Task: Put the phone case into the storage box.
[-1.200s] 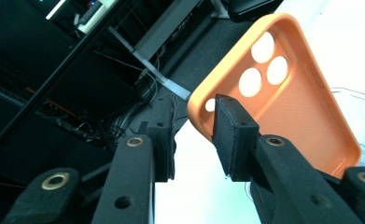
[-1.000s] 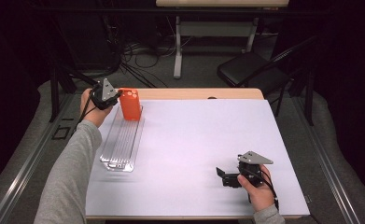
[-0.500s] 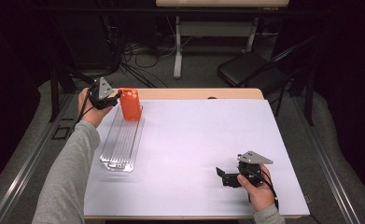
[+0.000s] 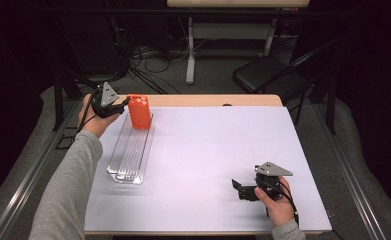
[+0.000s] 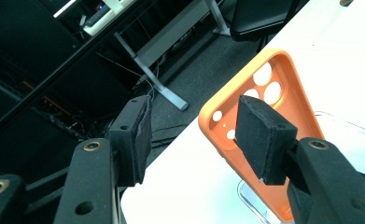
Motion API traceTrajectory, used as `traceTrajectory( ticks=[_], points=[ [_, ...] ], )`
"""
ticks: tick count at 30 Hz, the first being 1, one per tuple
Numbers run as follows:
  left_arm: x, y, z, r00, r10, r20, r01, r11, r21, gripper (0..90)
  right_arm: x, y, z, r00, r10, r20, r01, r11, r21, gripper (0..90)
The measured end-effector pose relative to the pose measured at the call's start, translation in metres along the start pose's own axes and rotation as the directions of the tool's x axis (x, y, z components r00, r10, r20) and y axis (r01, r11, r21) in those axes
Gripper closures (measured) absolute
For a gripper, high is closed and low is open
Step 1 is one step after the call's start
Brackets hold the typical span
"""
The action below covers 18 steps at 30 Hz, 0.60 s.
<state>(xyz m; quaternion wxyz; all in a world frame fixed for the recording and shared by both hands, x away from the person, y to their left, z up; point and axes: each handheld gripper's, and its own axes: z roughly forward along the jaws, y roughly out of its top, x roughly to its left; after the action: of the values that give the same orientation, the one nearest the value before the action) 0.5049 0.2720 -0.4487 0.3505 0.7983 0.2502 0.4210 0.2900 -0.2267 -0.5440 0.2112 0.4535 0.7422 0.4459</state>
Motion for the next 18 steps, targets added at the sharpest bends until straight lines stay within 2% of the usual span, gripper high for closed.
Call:
traceTrajectory(
  ticks=[8, 10, 15, 18],
  points=[
    [-0.001, 0.004, -0.004, 0.9996, -0.026, -0.008, 0.026, 0.9996, -0.012, 43.7, 0.000, 0.000, 0.001, 1.0000, -0.003, -0.003, 0.003, 1.000, 0.000, 0.0],
    [-0.001, 0.005, -0.005, 0.9990, -0.044, -0.007, 0.044, 0.9987, -0.024, 42.9, 0.000, 0.001, 0.000, 1.0000, -0.005, -0.004, 0.005, 1.000, 0.002, 0.0],
    [-0.001, 0.008, -0.008, 0.9967, -0.079, 0.016, 0.080, 0.9958, -0.045, 42.2, 0.000, 0.001, 0.001, 1.0000, -0.008, -0.005, 0.008, 1.000, -0.001, 0.0],
    [-0.003, 0.011, -0.011, 0.9927, -0.115, 0.037, 0.117, 0.9919, -0.051, 41.8, 0.000, 0.001, 0.001, 0.9999, -0.009, -0.008, 0.009, 1.000, 0.002, 0.0]
  ],
)
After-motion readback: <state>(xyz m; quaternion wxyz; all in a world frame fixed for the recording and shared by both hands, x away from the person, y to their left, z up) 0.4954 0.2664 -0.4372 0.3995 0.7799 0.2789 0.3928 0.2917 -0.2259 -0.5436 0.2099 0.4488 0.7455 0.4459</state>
